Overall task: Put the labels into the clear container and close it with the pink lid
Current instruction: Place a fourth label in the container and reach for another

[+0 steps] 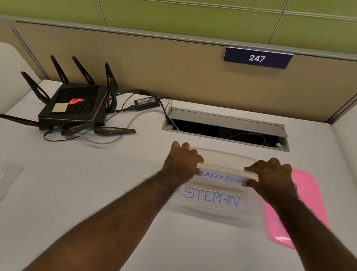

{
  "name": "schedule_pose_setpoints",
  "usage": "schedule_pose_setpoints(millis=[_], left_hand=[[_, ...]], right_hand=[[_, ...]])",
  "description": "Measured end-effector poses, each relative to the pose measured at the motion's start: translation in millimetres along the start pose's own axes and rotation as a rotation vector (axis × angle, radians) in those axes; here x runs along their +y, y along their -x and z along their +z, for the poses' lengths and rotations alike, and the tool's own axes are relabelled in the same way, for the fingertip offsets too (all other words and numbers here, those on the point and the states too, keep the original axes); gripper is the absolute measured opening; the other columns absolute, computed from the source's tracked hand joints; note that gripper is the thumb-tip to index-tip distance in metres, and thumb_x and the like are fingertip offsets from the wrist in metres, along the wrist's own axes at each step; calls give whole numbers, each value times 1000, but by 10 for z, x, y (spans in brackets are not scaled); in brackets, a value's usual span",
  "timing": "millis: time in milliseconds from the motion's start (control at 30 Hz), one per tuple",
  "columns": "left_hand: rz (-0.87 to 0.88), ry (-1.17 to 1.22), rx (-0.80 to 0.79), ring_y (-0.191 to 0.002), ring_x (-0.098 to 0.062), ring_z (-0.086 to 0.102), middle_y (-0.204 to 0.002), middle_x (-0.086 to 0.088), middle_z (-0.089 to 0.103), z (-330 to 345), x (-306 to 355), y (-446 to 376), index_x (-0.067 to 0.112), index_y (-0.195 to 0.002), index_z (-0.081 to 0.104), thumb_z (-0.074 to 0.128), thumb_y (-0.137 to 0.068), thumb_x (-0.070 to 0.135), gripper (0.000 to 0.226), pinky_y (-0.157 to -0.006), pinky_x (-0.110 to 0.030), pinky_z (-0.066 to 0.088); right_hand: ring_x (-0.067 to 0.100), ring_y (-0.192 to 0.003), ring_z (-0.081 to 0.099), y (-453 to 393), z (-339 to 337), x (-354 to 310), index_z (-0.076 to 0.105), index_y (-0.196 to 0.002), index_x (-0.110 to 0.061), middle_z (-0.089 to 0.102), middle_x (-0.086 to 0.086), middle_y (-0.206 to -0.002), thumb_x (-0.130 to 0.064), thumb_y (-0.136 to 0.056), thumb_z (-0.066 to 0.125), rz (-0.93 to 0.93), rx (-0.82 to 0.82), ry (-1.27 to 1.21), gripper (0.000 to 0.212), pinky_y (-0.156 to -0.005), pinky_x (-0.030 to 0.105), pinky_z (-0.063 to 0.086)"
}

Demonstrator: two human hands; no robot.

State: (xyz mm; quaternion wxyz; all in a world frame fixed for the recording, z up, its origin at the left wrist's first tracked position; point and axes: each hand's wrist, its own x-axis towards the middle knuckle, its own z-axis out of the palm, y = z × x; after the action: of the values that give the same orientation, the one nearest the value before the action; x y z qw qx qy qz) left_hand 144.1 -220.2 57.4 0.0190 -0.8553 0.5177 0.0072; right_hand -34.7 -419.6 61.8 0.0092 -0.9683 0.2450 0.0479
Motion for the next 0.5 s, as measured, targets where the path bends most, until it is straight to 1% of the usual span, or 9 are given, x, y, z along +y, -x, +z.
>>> schedule_pose_setpoints(millis=[100,200,300,333,400,433,467,500], left_hand=[[3,-86,-41,-115,-27,49,-122,-3,64,66,71,-27,24,-123,62,58,-88,50,45,-96,-46,28],[9,-131,-39,-113,-30,50,-112,-6,68,115,131,-37,17,-115,66,61,-88,42,38,-100,-47,29],[-14,-176,-77,-98,-28,59,-87,-2,73,118,185,-33,18,-92,74,76,-76,39,26,-93,-45,39],[-19,-179,-89,-95,-28,61,-83,-2,73,136,193,-42,18,-87,74,78,-74,38,24,-92,-44,41],[-19,-177,-98,-94,-28,62,-79,-2,73,190,198,-60,17,-83,74,80,-71,36,24,-93,-44,42],[-19,-184,-82,-90,-27,63,-75,-1,73,202,190,-61,17,-79,73,83,-66,37,26,-90,-43,44],[-19,-180,-49,-86,-27,63,-72,-1,72,208,181,-59,17,-76,73,85,-62,39,28,-87,-42,45],[-13,-153,-12,-86,-27,63,-75,-2,73,217,171,-53,17,-78,73,84,-64,40,29,-85,-43,45]], right_hand=[[21,-111,48,-39,45,-87,63,-121,-32,65,-7,-122,-56,-78,66,3,-18,76,49,-89,41,30],[23,-111,48,-67,64,-166,65,-119,-28,66,-4,-119,-54,-79,66,-4,-31,162,48,-90,43,31],[24,-109,48,-76,67,-248,66,-115,-23,67,-2,-113,-51,-81,64,-13,-54,260,44,-89,43,32],[24,-108,49,-73,73,-273,67,-113,-21,68,-2,-110,-49,-82,64,-18,-65,284,41,-89,43,32],[24,-105,49,-63,86,-307,68,-108,-21,69,-2,-104,-45,-84,63,-23,-78,314,35,-88,43,34],[24,-104,50,-62,88,-315,68,-108,-21,69,-2,-103,-45,-84,62,-22,-78,315,35,-88,43,34],[24,-105,50,-63,79,-318,67,-110,-21,69,-2,-104,-48,-85,61,-18,-77,305,38,-89,44,34],[25,-107,51,-67,65,-316,65,-114,-22,68,-1,-108,-51,-85,59,-9,-72,290,42,-90,45,34]])
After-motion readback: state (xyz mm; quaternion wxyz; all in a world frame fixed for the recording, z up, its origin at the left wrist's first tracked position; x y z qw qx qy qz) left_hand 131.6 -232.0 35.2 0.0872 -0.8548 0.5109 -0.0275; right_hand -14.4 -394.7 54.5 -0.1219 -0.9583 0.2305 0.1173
